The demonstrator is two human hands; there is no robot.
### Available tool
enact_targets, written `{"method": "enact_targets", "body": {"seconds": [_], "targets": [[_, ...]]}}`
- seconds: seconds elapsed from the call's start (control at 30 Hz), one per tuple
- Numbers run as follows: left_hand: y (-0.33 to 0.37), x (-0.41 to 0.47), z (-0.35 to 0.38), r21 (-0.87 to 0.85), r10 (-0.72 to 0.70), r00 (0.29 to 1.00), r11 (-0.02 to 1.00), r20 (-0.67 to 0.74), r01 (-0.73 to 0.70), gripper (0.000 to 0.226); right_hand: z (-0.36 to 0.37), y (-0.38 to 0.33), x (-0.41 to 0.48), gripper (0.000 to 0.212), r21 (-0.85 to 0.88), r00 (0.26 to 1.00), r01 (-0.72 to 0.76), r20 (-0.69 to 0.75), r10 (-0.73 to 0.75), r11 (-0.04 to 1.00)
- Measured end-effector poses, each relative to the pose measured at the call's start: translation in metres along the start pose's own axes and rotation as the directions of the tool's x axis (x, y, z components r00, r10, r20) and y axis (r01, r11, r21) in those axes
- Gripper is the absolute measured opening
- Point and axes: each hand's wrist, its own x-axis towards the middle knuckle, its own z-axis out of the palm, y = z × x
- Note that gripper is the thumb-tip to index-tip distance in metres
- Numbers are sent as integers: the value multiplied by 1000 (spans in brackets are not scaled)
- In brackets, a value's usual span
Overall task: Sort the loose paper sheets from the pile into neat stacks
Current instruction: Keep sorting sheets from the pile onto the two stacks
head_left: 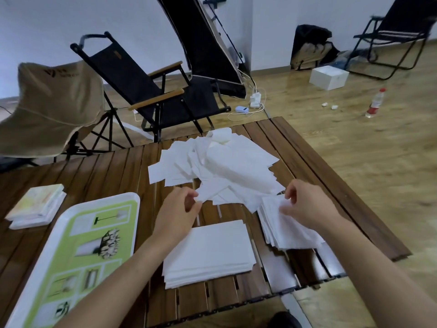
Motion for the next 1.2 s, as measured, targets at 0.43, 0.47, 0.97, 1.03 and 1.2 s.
{"method": "enact_targets", "body": {"seconds": [0.43,0.47,0.97,1.03,1.2], "targets": [[11,29,9,-166,-164,979,976,-117,144,11,15,-24,-4,14,24,984,177,27,-178,984],[16,20,-3,-194,-149,980,973,-132,122,11,14,-27,-6,14,65,980,196,31,-198,979],[44,-57,-77,-399,28,967,908,-252,-130,6,20,-74,-46,83,601,812,280,267,-519,748],[50,-57,-82,-528,-25,969,842,-245,-112,10,19,-83,-51,56,705,791,237,260,-554,668],[45,-61,-76,-616,-129,988,786,-88,48,19,16,-93,-54,19,836,860,90,209,-466,542]]}}
